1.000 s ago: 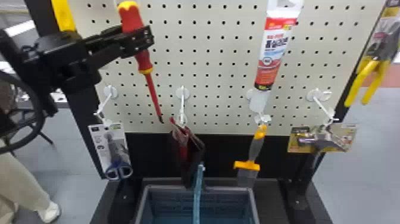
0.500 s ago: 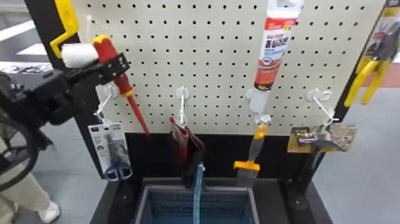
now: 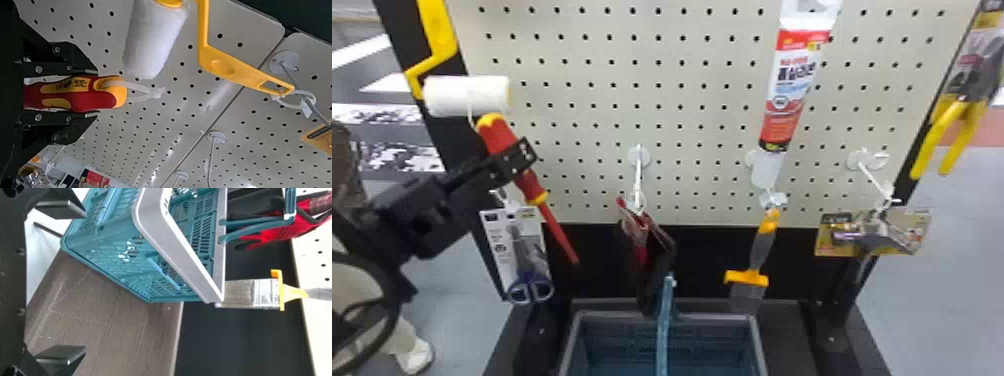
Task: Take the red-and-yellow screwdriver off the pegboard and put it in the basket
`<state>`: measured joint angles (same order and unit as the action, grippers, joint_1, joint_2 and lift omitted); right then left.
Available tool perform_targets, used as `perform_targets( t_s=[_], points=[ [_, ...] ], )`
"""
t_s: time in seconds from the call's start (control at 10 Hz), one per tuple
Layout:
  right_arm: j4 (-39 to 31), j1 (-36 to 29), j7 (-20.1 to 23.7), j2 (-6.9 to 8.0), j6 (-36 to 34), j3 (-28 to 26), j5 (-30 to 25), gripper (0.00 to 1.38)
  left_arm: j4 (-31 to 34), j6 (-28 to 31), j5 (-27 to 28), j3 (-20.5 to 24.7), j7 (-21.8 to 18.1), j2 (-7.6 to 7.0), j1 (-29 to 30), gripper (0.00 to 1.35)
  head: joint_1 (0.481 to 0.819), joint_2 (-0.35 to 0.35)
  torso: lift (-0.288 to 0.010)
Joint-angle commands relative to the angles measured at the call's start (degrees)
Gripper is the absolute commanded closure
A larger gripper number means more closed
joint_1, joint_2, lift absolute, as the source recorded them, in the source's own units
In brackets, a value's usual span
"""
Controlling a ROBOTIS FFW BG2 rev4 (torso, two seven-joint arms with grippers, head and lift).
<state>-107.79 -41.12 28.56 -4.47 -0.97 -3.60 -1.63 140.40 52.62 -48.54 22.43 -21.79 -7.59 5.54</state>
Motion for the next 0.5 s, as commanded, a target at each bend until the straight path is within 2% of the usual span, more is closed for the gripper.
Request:
perform_targets(
  t_s=[0.0,0.2,0.4],
  points=[
    [0.1,0.1,0.0,0.08,0.0,0.0,0.0,0.09,-0.4,-0.6,0.6,-0.1,0.0,1.18,2.4,1.01,0.549,0.0,-0.1],
    [0.3,0.1,0.0,0.08,0.1,0.1,0.1,0.09,-1.8,-1.8,0.6,-1.0,-0.1,1.97,4.7,1.01,0.549,0.0,-0.1],
    [0.3,0.1,0.0,0.08,0.1,0.1,0.1,0.09,-3.6,-3.6,0.3,-1.6,-0.1,3.73,7.3,1.01,0.549,0.0,-0.1]
  ],
)
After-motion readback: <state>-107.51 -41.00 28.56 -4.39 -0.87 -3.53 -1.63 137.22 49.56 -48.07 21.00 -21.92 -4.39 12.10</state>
